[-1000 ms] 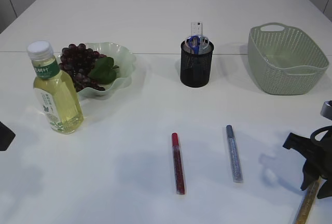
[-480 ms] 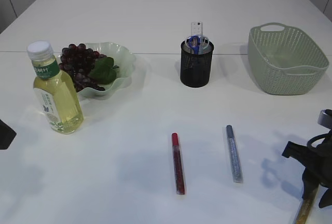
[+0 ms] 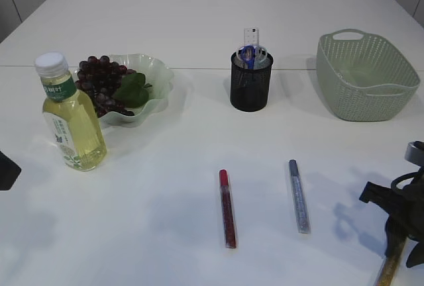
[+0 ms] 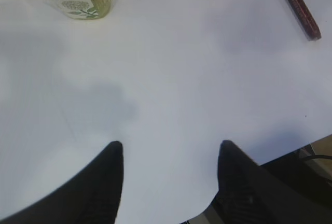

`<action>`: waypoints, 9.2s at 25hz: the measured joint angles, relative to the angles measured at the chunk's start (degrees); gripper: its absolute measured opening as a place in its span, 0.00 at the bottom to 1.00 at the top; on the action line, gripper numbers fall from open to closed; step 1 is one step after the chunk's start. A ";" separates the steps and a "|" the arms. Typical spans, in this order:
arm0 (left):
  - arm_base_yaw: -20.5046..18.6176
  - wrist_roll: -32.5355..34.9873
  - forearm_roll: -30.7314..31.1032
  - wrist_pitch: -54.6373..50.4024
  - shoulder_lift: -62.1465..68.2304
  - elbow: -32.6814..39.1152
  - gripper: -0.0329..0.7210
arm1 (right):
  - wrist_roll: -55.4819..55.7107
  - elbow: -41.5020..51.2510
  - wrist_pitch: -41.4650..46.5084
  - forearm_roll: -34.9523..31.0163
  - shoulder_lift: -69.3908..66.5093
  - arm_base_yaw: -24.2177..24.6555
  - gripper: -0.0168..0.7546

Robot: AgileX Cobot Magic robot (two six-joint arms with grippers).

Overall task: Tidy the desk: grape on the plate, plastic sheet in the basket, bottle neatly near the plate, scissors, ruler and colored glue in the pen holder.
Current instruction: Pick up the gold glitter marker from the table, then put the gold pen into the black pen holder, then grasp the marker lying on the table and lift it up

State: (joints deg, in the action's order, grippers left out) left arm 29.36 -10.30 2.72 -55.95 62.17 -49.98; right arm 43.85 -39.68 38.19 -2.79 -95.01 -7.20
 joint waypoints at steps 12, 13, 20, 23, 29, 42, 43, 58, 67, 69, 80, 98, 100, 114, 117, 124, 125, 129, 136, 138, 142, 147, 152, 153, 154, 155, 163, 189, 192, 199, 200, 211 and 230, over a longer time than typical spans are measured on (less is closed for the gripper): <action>0.00 0.00 0.00 0.00 0.00 0.00 0.61 | -1.80 -1.93 0.64 -2.52 -3.16 0.00 0.33; 0.00 0.00 0.00 0.00 0.00 0.00 0.61 | -1.80 -2.01 1.11 -2.52 -3.40 0.00 0.33; 0.00 0.00 0.00 0.13 0.00 0.00 0.61 | -2.28 -2.28 1.79 -2.52 -4.25 0.00 0.33; 0.00 0.00 0.00 0.13 0.00 0.00 0.61 | -2.52 -2.28 1.83 -2.52 -4.75 0.00 0.33; 0.00 0.00 0.00 0.13 0.00 0.00 0.61 | -3.02 -2.28 1.83 -2.52 -4.75 0.00 0.32; 0.00 0.00 -0.05 0.17 0.00 0.00 0.61 | -13.90 -3.22 3.77 -2.80 -4.75 0.00 0.14; 0.00 0.00 -0.05 0.17 0.00 0.00 0.61 | -17.04 -3.81 4.93 -2.93 -4.75 0.00 0.14; 0.00 0.00 -0.39 1.34 0.00 0.00 0.61 | -50.39 -19.00 19.44 -3.36 1.19 0.00 0.13; 0.00 0.00 -1.39 6.80 0.00 0.00 0.61 | -54.84 -17.94 -6.77 -3.36 12.04 0.00 0.13; 0.00 0.00 -1.39 7.72 0.00 0.00 0.61 | -55.23 -17.94 -12.58 -3.44 12.04 0.00 0.13; 0.00 0.00 0.47 9.82 0.00 0.00 0.61 | -57.19 -24.76 -31.27 -2.56 1.10 -2.56 0.13; 0.00 0.00 1.51 9.91 0.00 0.00 0.61 | -57.31 -53.98 -32.27 -5.86 -23.43 -7.87 0.13; 0.00 0.00 1.51 9.91 0.00 0.00 0.61 | -57.31 -54.82 -32.27 -6.91 -24.67 -7.87 0.13; 0.00 -0.02 1.51 9.91 0.00 0.00 0.61 | -57.31 -56.07 -33.00 -9.75 -27.77 -7.99 0.13; 0.00 -0.02 1.51 9.91 0.00 0.00 0.61 | -57.31 -56.11 -33.28 -10.62 -28.64 -8.51 0.13; 0.00 -0.02 1.51 8.05 0.00 0.00 0.61 | -57.31 -56.11 -33.28 -10.65 -29.95 -10.39 0.15; 0.00 -0.02 1.51 7.34 0.00 0.00 0.61 | -57.31 -56.11 -33.28 -10.65 -29.95 -10.42 0.16; 0.00 -0.13 1.51 5.67 0.00 0.00 0.61 | -57.31 -56.20 -33.28 -10.48 -30.08 -10.42 0.19; 0.00 -0.12 1.51 3.88 0.00 0.00 0.61 | -57.31 -56.20 -33.37 -7.56 -30.66 -10.42 0.21; 0.00 -0.12 1.51 3.56 0.00 0.00 0.61 | -57.31 -56.20 -33.49 -7.45 -30.66 -10.47 0.23; 0.00 -0.12 1.51 2.71 0.00 0.00 0.61 | -58.07 -56.20 -34.37 -7.23 -30.66 -10.47 0.35; 0.00 -0.12 1.51 2.62 0.00 0.00 0.61 | -58.57 -56.20 -34.10 -7.19 -30.66 -10.47 0.48; 0.00 -0.12 1.51 2.58 0.00 0.00 0.60 | -58.57 -56.20 -27.60 -7.19 -29.02 -10.47 0.49; 0.00 -0.12 1.51 2.49 0.00 0.00 0.60 | -58.66 -56.32 -25.09 -7.19 -27.88 -10.47 0.49; 0.00 -0.12 1.51 2.49 0.00 0.00 0.60 | -58.66 -56.71 -22.73 -7.19 -26.93 -10.47 0.49; 0.00 -0.12 1.51 2.49 0.00 0.00 0.60 | -58.66 -57.14 -19.13 -7.19 -25.73 -10.47 0.49; 0.00 -0.12 -1.59 2.45 0.00 0.00 0.60 | -49.71 -62.92 27.86 -7.10 -21.00 -10.47 0.49; 0.00 -0.24 -3.62 2.12 0.00 0.00 0.60 | -27.46 -42.01 31.74 -3.60 -11.94 -10.47 0.49; 0.00 -0.24 -3.62 2.63 0.00 0.00 0.60 | -27.38 -42.01 31.74 -4.27 -13.47 -10.47 0.49; 0.00 -0.24 -3.62 2.72 0.00 0.00 0.60 | -27.33 -42.01 31.53 -6.50 -18.93 -10.47 0.49; 0.00 -0.24 -3.62 2.72 0.00 0.00 0.60 | -27.33 -42.01 31.50 -6.49 -19.61 -10.47 0.49; 0.00 -0.24 -3.62 2.72 0.00 0.00 0.60 | -27.33 -42.01 25.58 -6.72 -23.75 -10.84 0.49; 0.00 -0.24 -3.62 4.20 0.00 0.00 0.60 | -27.33 -42.01 24.18 -6.47 -26.45 -11.27 0.49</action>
State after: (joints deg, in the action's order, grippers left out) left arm 29.36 -10.54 -0.90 -51.74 62.17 -49.98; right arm 16.52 -81.69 62.38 -9.26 -121.46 -18.47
